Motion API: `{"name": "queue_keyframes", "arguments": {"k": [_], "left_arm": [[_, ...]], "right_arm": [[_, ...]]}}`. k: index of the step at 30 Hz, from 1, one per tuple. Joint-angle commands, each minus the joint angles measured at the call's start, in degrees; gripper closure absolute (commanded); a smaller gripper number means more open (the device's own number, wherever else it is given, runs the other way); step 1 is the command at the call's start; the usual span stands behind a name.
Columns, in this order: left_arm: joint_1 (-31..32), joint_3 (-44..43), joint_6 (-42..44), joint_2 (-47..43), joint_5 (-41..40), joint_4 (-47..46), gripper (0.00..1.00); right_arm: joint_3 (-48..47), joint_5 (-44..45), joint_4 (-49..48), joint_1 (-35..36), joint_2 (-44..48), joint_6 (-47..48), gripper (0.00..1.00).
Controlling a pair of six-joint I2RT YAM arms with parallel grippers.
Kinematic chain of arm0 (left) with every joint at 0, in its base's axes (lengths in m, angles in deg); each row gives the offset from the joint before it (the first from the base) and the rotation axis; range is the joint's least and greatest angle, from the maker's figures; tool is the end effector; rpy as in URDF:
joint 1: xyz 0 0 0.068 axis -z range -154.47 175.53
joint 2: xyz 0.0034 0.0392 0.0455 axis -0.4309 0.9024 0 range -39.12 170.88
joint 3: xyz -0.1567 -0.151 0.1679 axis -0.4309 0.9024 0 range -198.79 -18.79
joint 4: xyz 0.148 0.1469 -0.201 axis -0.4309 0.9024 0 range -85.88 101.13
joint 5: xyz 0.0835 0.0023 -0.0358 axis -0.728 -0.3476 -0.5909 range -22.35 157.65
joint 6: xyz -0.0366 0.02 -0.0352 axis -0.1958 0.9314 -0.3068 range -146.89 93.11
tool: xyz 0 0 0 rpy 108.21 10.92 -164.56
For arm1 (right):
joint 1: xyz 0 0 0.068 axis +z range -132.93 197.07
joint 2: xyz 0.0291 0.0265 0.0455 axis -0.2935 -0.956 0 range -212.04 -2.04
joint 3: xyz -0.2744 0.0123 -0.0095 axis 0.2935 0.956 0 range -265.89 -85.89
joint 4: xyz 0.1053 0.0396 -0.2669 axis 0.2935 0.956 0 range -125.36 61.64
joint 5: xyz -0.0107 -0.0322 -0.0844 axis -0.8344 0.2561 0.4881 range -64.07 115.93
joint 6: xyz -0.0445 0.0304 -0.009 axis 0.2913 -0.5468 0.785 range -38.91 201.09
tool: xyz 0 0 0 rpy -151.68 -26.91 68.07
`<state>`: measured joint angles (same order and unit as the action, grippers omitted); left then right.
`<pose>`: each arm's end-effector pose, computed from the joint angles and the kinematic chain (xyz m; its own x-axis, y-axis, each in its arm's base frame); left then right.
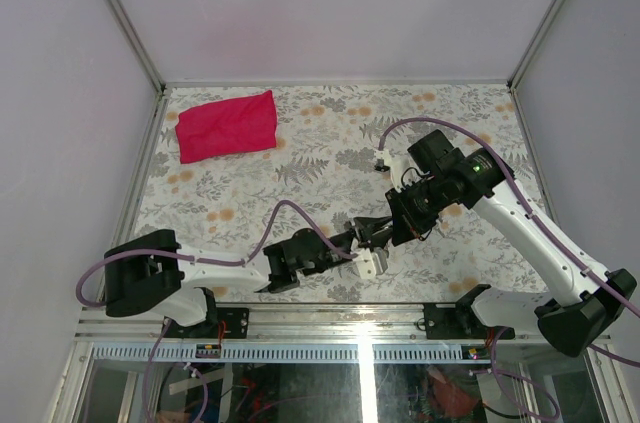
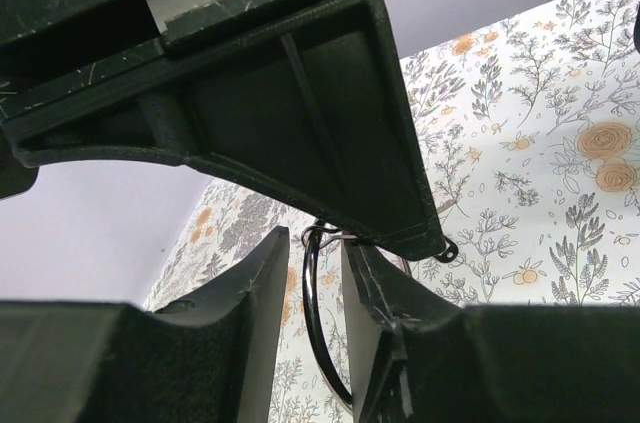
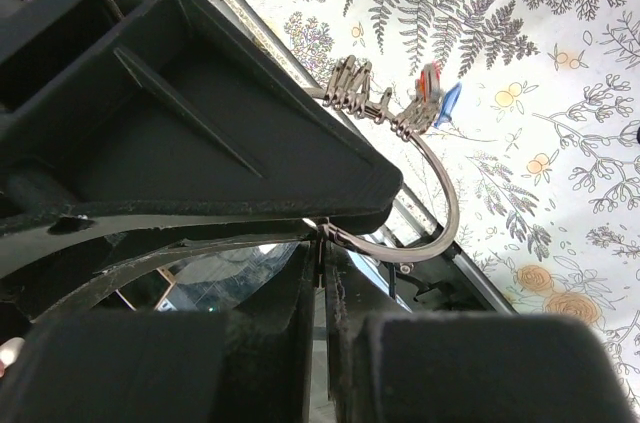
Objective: Put the keys on the keyring
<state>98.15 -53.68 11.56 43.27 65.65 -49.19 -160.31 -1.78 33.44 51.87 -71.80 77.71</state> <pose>0.0982 -0.3094 0.2263 0.6104 0.1305 -0.7813 0.7200 0.3198 0.6159 0.1903 0.1529 0.3494 -0.7772 -0.4767 -0.4107 -0.6271 0.6404 0.4434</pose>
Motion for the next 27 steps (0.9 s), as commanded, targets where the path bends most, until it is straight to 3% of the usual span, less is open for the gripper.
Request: {"name": "queue_keyframes", "arguments": {"k": [1,7,14,17,24,27], "left_arm": [[1.2,-0.5,1.6,0.2,0.8,-9.6,0.73],[1.7,-0.7,1.4,-0.3,0.4,-9.1,0.88],[1.9,-1.0,-0.3,-1.8,-1.9,-8.5,0.98],[1.8,-1.0,-3.1,-2.4,-3.0,-8.8,1.0],[1.8,-1.6,-8.5,-3.2,-5.3,-8.2,1.0],[1.8,-2.3,-9.5,-3.5,-6.7,-6.9,1.0]], "right_arm": [[-2.3,-2.3,-0.3,-0.2,-0.9,0.1,0.99],[-2.0,-2.1,-0.5,-0.2,-0.9,0.1,0.98],[-2.3,-0.1,-1.3,-0.2,-0.1,-0.1,0.92],[-2.7,0.8,-2.8,-0.2,1.3,-0.5,0.84],[-0.9,3.6,-10.6,-0.2,7.6,-0.8,0.56],[0.0,5.6,-14.7,-0.2,11.5,-0.9,0.5]]}}
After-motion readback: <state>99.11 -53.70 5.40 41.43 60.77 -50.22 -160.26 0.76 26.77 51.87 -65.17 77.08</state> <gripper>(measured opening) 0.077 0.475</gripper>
